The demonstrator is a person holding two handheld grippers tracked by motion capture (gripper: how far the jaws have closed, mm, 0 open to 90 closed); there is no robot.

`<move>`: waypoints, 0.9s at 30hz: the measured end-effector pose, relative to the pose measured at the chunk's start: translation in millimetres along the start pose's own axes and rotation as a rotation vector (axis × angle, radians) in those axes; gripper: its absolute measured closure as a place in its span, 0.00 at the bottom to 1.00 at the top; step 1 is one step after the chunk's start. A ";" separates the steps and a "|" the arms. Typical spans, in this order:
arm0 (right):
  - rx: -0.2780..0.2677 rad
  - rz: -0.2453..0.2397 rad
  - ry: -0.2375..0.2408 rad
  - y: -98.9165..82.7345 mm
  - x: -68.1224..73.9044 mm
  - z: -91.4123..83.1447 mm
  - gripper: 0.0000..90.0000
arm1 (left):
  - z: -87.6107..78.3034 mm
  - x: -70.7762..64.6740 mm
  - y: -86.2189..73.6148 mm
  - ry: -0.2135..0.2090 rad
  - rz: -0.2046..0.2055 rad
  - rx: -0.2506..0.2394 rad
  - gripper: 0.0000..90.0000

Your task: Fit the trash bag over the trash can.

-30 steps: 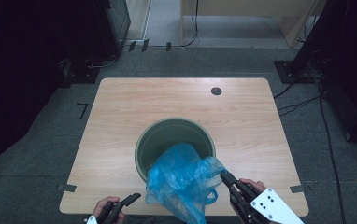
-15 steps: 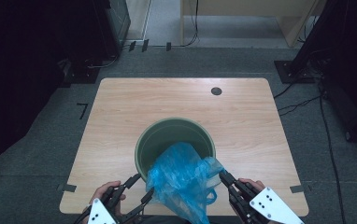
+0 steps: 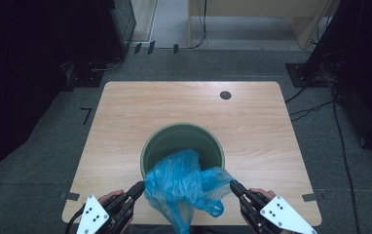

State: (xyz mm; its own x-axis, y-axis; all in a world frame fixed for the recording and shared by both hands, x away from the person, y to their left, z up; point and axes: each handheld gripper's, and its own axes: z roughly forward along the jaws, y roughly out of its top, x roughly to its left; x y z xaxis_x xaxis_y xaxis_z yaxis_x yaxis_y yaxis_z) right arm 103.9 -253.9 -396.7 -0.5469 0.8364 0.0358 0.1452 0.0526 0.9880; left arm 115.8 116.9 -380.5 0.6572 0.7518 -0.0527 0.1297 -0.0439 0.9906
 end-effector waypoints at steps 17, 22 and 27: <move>0.030 -0.009 -0.067 -10.0 -8.7 3.2 1.00 | -6.1 19.1 -16.1 0.047 -0.106 -0.070 0.89; 0.014 -0.019 -0.058 -6.5 -4.1 2.8 1.00 | -13.7 -2.3 -8.0 0.028 0.022 -0.152 0.71; 0.004 -0.012 -0.062 -4.2 -2.5 1.6 1.00 | -24.7 -3.0 -0.4 0.007 -0.003 -0.217 0.68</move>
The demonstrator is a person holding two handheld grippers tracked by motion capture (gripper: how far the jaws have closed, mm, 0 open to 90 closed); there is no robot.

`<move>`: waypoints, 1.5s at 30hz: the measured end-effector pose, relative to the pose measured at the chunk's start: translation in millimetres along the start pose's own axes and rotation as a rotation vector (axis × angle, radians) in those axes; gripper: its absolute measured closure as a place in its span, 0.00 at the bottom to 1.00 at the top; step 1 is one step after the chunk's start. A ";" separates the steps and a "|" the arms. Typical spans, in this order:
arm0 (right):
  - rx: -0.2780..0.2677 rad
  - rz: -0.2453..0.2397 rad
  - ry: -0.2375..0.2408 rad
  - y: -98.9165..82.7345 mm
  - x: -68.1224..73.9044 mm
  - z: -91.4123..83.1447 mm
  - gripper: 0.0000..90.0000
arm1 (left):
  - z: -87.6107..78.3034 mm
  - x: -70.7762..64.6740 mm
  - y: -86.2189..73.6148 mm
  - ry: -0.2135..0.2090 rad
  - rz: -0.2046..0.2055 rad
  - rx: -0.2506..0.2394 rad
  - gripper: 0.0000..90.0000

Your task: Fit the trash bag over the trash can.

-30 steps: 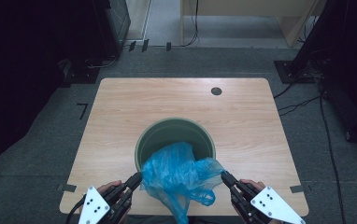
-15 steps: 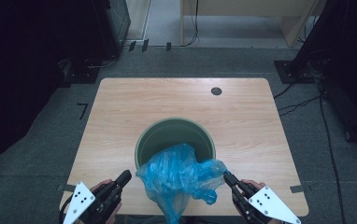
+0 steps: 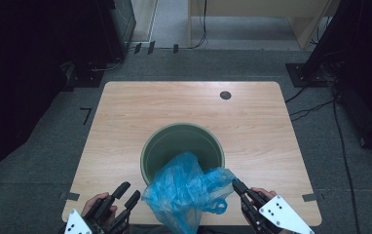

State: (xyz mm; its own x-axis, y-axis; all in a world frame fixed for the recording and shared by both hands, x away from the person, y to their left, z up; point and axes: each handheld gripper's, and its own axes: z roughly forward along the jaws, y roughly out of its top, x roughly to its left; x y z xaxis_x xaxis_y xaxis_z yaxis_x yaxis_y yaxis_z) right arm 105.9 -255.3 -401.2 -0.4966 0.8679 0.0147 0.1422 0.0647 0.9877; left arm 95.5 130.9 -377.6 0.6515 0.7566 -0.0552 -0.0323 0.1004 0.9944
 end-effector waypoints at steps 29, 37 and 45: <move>0.014 -0.021 -0.029 -5.5 -8.4 2.3 1.00 | 18.5 14.3 -0.5 0.062 -0.054 0.165 0.98; 0.025 -0.050 -0.061 -8.4 -16.9 2.4 1.00 | 18.1 34.8 -10.4 0.060 -0.134 0.209 0.99; 0.029 -0.071 -0.087 -8.0 -20.4 -1.9 1.00 | 11.4 41.3 -12.0 0.068 -0.165 0.214 0.99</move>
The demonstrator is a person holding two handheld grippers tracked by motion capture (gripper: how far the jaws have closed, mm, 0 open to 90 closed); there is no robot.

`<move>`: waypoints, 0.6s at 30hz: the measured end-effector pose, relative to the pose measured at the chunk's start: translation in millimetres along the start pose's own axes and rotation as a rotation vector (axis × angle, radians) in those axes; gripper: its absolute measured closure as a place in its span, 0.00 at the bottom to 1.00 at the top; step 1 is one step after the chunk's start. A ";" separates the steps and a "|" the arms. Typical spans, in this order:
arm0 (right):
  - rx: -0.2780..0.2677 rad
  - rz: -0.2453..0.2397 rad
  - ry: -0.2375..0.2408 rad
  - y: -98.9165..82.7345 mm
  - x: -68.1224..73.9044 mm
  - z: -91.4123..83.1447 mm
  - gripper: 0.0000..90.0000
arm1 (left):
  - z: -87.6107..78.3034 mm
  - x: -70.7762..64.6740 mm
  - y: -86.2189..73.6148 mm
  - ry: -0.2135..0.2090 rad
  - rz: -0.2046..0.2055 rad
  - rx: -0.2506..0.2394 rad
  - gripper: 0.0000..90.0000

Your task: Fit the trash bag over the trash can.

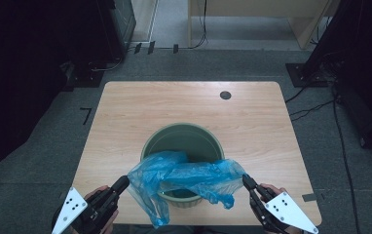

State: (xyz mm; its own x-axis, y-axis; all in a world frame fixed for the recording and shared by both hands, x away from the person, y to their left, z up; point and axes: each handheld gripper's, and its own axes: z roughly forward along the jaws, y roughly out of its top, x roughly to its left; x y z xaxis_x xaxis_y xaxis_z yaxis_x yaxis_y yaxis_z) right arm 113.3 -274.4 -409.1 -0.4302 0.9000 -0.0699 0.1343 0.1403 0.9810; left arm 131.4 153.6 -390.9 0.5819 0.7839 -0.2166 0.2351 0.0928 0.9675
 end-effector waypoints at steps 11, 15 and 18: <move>0.017 0.031 -0.055 -10.3 -18.6 -10.3 1.00 | -5.7 8.6 -4.8 -0.019 -0.041 -0.029 0.93; 0.005 0.020 -0.045 -6.4 -14.5 -10.9 1.00 | -14.9 -16.1 0.4 -0.083 0.083 -0.098 0.75; 0.005 0.018 -0.040 -6.1 -11.8 -10.1 1.00 | -19.5 -28.1 6.6 -0.108 0.067 -0.145 0.65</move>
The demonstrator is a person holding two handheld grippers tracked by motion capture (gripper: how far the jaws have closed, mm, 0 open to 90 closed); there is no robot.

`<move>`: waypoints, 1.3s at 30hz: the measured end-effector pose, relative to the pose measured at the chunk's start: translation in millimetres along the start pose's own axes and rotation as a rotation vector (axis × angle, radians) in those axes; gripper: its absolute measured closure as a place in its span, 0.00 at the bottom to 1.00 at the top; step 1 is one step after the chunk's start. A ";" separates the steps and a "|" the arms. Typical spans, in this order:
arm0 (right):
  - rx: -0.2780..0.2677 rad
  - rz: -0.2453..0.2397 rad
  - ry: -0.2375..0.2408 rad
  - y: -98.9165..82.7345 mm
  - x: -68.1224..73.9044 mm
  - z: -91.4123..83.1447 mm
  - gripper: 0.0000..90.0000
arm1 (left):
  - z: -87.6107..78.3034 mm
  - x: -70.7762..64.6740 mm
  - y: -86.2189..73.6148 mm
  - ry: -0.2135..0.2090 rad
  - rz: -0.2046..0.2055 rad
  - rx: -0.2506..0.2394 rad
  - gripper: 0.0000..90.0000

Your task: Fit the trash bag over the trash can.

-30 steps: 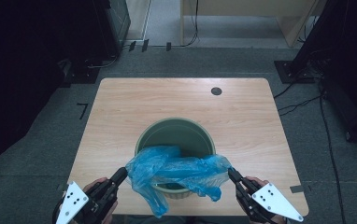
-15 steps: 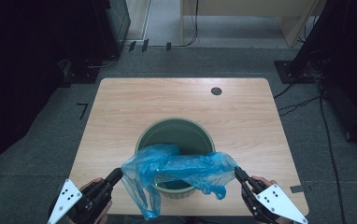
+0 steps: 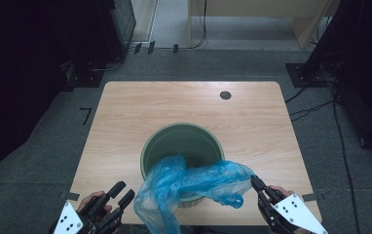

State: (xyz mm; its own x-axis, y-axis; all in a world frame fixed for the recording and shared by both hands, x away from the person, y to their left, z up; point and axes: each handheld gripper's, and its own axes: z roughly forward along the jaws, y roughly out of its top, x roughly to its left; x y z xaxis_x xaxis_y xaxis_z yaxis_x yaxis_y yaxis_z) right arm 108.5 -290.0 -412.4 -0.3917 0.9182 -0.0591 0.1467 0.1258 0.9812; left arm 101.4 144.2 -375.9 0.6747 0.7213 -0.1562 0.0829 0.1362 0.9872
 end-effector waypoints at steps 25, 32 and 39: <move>-0.043 -0.056 0.050 2.3 8.3 -7.0 1.00 | 15.3 -24.6 -2.6 0.141 0.054 0.113 0.95; -0.056 -0.069 0.039 0.5 4.5 -19.6 1.00 | -4.7 -3.1 5.7 0.108 -0.006 0.103 0.99; -0.046 -0.058 0.031 -8.7 -2.4 -36.9 1.00 | -13.2 9.0 -5.4 0.100 -0.057 0.155 0.99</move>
State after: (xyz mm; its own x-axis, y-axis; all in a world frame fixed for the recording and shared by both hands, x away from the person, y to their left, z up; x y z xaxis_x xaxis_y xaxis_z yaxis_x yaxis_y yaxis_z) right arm 74.7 -307.2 -414.0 -0.4267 0.8975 -0.1112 0.0809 0.1603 0.9837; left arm 97.4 158.9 -383.0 0.5899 0.7806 -0.2067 0.2360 0.0781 0.9686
